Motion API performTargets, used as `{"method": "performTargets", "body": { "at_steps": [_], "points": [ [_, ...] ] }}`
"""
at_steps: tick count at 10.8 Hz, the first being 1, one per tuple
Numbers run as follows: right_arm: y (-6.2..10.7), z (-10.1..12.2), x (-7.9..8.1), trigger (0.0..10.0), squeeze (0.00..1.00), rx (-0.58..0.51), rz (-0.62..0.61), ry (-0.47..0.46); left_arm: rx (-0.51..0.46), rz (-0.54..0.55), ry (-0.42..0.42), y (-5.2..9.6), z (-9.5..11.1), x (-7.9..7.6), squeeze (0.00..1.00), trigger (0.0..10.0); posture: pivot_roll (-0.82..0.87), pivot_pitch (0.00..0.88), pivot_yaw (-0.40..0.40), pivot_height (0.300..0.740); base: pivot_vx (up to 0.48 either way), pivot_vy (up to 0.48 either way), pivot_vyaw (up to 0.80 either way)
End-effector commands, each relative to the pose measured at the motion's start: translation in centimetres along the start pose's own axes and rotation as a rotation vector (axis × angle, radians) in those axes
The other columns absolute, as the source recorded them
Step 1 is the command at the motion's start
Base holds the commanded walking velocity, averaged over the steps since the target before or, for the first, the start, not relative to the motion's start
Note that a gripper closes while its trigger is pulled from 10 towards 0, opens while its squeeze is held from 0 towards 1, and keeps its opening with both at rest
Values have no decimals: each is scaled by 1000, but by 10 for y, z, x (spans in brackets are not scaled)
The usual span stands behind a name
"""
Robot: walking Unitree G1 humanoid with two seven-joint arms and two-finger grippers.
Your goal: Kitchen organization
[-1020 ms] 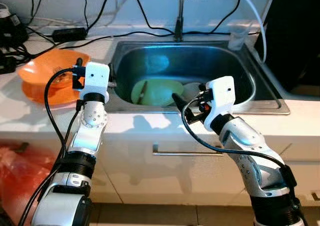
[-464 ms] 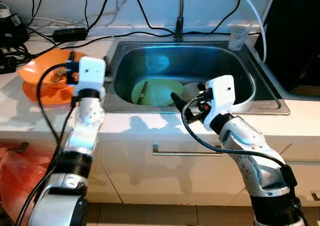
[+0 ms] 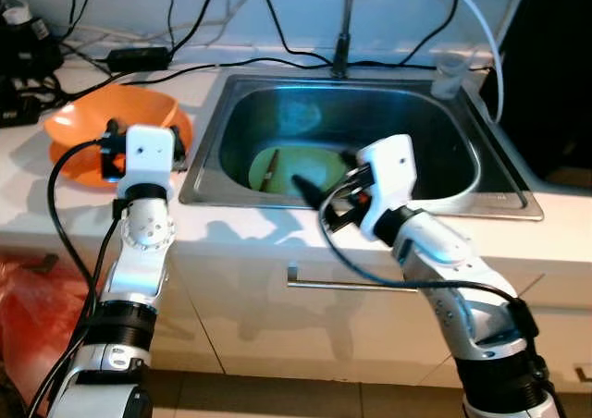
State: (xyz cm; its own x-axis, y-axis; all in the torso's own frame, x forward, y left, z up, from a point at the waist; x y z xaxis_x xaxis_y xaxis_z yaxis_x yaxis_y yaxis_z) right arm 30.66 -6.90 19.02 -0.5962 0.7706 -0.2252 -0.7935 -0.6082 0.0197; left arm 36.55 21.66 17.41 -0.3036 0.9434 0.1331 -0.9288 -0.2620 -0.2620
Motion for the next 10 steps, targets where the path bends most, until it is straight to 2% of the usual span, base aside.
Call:
{"method": "performTargets", "body": {
  "at_steps": [1, 3, 5, 8, 10],
  "points": [
    [0, 5, 5, 10000, 0, -18, 28, -8, -5, 31, -6, 0, 2, 7, 0, 10000, 64, 10, -20, 740, 0, 0, 0],
    [-6, 10, 14, 10000, 0, -38, 70, -17, -6, 46, -8, -5, 4, 13, 0, 10000, 65, 29, -8, 740, 0, 0, 0],
    [-6, 14, 16, 10000, 0, -59, 58, -28, -22, 7, -4, -14, 10, 7, 0, 10000, 46, 36, 22, 740, 0, 0, 0],
    [-1, 12, 17, 10000, 0, -54, 24, -41, -33, -56, 31, -25, 20, -10, 0, 10000, 20, 46, 47, 740, 0, 0, 0],
    [2, 10, 16, 10000, 0, -44, 14, -40, 13, -34, 82, -31, 15, -9, 0, 10000, 13, 49, 46, 740, 0, 0, 0]
  ]
}}
Point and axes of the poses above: a point about 5 cm out from each wrist's last joint towards the gripper, its own y axis pointing back from the gripper into the wrist, its own z axis along the axis of the wrist's last joint, x = y × z, the point moved 2 cm from there along -y, pointing out of the wrist towards the gripper, and after that the axes turned 12 degrees about y, right-handed, at the moved point
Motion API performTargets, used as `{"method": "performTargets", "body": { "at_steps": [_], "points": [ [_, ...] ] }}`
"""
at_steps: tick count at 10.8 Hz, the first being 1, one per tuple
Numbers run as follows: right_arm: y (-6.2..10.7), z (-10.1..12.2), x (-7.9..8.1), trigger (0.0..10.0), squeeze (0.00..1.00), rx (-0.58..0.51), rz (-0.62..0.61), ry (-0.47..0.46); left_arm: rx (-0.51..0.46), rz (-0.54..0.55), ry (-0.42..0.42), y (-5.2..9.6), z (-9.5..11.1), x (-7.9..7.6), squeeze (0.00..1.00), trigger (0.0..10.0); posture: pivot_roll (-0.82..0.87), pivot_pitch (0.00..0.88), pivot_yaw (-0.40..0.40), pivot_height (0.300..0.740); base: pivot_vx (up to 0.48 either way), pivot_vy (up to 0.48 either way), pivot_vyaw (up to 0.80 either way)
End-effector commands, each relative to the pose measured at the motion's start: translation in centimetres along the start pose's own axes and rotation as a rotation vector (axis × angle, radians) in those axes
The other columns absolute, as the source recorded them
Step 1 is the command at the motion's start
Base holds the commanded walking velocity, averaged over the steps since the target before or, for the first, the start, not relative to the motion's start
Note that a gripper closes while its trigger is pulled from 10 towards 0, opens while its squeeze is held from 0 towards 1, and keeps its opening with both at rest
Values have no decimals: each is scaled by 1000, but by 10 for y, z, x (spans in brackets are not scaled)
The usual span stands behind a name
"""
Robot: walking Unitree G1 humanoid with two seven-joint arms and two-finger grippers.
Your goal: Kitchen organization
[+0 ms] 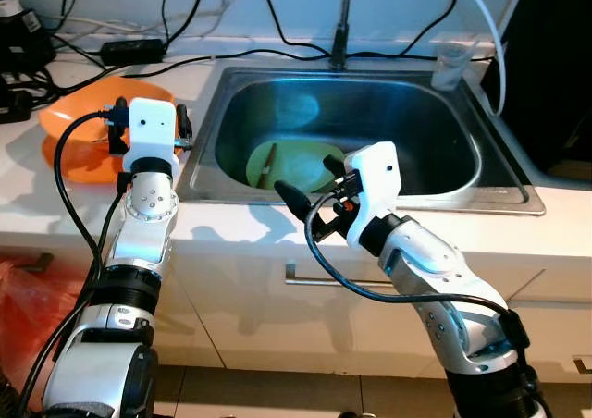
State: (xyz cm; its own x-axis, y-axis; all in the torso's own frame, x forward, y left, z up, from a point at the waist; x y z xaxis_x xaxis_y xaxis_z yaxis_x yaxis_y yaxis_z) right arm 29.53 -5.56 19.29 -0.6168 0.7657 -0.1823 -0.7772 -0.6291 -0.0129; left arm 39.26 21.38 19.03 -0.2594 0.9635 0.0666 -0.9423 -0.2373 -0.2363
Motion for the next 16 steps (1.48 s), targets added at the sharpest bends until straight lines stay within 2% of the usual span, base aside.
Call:
{"method": "performTargets", "body": {
  "at_steps": [1, 4, 5, 8, 9, 10, 11, 16],
  "points": [
    [2, 3, -2, 10000, 0, -3, -8, 6, 3, 13, 26, -4, 2, 5, 0, 10000, 9, 52, 41, 740, 0, 0, 0],
    [4, 3, -4, 10000, 0, 3, -13, 10, 32, 94, 65, -6, -5, 22, 0, 10000, 9, 54, 37, 740, 0, 0, 0],
    [4, 3, -5, 10000, 0, 3, -13, 11, 40, 100, 74, -6, -7, 24, 0, 10000, 6, 55, 38, 740, 0, 0, 0],
    [5, 4, -5, 10000, 0, 5, -20, 14, 103, 103, 182, -8, -15, 24, 0, 10000, -6, 54, 38, 740, 0, 0, 0],
    [5, 4, -6, 10000, 0, 5, -24, 16, 101, 89, 193, -9, -15, 23, 0, 9765, -7, 55, 39, 740, 0, 0, 0],
    [5, 4, -7, 10000, 0, 6, -27, 16, 99, 80, 213, -10, -14, 22, 0, 2706, -7, 55, 39, 740, 0, 0, 0],
    [5, 4, -6, 10000, 0, 6, -27, 17, 97, 68, 222, -10, -14, 22, 0, 0, -3, 54, 39, 740, 0, 0, 0],
    [4, 4, -8, 10000, 0, 7, -37, 18, 85, 59, 240, -13, -10, 23, 0, 0, -2, 51, 42, 740, 0, 0, 0]
  ]
}}
Point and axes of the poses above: a point about 5 cm out from each wrist's last joint towards the gripper, its own y axis pointing back from the gripper into the wrist, its own z axis along the axis of the wrist's last joint, x = y × z, the point moved 2 cm from there along -y, pointing out of the wrist towards the gripper, and after that the axes turned 12 degrees about y, right-handed, at the moved point
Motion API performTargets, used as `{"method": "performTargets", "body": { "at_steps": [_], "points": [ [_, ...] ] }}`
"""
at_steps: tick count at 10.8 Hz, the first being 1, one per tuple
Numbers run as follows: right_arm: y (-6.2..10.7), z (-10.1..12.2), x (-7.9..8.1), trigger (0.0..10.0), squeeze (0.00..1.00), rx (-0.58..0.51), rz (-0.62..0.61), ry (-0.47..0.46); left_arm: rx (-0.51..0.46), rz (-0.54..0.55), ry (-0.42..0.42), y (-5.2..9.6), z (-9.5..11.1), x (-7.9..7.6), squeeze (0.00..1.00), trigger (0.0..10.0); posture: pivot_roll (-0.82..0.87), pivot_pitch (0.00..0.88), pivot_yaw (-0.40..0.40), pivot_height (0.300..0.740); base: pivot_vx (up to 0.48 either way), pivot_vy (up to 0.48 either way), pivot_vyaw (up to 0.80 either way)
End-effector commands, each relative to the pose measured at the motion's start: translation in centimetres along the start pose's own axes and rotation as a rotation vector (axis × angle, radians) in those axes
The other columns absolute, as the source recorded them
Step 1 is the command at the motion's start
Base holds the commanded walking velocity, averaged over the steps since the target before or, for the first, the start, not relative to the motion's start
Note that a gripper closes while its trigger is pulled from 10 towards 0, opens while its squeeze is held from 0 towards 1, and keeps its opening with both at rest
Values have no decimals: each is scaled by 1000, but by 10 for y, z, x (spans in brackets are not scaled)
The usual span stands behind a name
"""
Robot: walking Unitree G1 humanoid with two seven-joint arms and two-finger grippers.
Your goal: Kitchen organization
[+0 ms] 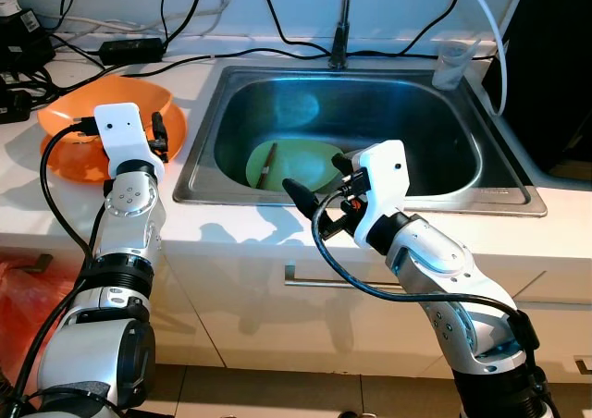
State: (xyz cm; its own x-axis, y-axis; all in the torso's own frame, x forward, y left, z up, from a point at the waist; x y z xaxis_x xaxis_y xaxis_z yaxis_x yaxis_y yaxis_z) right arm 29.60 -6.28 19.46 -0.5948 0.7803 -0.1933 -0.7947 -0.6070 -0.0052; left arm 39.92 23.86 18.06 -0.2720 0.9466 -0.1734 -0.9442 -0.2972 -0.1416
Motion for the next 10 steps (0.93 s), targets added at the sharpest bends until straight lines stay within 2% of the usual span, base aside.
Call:
{"method": "performTargets", "body": {
  "at_steps": [1, 10],
  "points": [
    [0, 3, -2, 10000, 0, -6, -12, 6, -10, -5, 7, -3, 5, 0, 0, 0, -1, 51, 42, 740, 0, 0, 0],
    [-1, 3, -2, 10000, 0, -7, -9, 6, -37, 4, 15, -6, 14, 0, 0, 0, 5, 46, 37, 740, 0, 0, 0]
  ]
}}
Point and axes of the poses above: a point about 5 cm out from each wrist's last joint towards the gripper, its own y axis pointing back from the gripper into the wrist, its own z axis along the axis of the wrist's last joint, x = y × z, the point moved 2 cm from there along -y, pointing out of the wrist towards the gripper, and after that the axes turned 12 degrees about y, right-handed, at the moved point
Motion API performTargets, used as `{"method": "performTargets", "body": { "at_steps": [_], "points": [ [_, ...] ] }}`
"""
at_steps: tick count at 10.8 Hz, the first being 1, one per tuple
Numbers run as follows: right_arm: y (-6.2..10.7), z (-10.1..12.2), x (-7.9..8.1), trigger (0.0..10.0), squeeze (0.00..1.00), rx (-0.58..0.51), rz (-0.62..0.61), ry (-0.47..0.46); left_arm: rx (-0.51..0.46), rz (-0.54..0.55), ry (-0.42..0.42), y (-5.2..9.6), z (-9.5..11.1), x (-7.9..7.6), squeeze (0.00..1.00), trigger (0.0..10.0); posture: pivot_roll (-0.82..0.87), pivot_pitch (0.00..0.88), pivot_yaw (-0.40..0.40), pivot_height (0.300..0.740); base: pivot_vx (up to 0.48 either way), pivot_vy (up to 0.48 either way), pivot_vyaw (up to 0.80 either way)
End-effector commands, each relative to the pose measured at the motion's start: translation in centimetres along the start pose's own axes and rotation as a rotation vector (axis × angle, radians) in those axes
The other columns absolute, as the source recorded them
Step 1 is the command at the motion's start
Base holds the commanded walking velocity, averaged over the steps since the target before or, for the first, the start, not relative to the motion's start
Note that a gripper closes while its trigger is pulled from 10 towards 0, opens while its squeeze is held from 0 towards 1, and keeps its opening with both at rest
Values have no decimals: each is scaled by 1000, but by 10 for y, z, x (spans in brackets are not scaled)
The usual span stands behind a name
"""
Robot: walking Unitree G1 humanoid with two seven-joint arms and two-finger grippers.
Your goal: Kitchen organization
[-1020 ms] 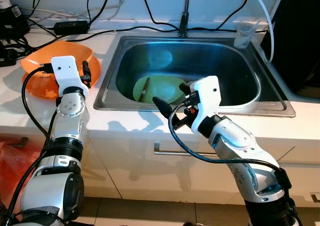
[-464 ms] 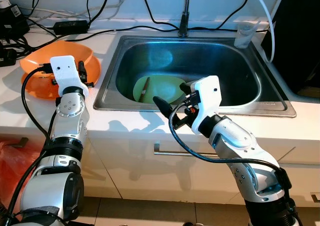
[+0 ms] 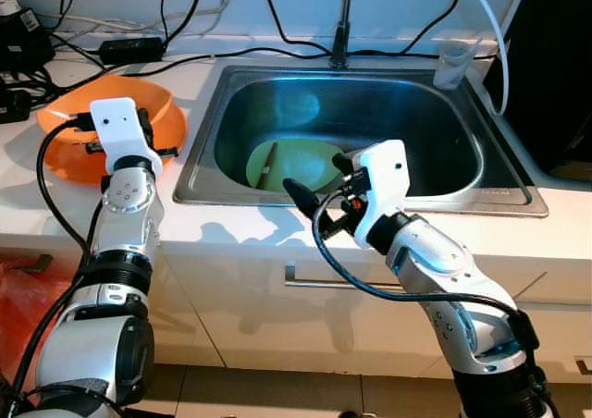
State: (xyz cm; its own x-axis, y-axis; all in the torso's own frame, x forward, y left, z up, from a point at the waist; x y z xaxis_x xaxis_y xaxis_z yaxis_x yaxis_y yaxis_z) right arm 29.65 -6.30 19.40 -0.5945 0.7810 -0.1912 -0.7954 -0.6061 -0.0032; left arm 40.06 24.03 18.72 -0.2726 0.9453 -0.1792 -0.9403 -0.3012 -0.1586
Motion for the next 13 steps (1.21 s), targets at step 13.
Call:
{"method": "performTargets", "body": {
  "at_steps": [13],
  "points": [
    [1, 22, -7, 10000, 0, -95, 27, 10, -189, -383, 9, 8, 43, -107, 0, 0, -47, 0, 77, 740, 0, 0, 0]
  ]
}}
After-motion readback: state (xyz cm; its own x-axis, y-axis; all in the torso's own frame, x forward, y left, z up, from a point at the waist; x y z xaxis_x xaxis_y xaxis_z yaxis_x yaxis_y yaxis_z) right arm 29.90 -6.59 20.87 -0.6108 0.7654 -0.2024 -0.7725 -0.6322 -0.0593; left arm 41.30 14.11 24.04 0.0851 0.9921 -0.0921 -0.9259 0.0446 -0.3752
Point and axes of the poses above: a point about 5 cm out from each wrist's last joint towards the gripper, its own y axis pointing back from the gripper into the wrist, its own z axis along the axis of the wrist's last joint, x = y × z, the point moved 2 cm from there along -y, pointing out of the wrist towards the gripper, and after that the axes turned 12 degrees about y, right-handed, at the moved point
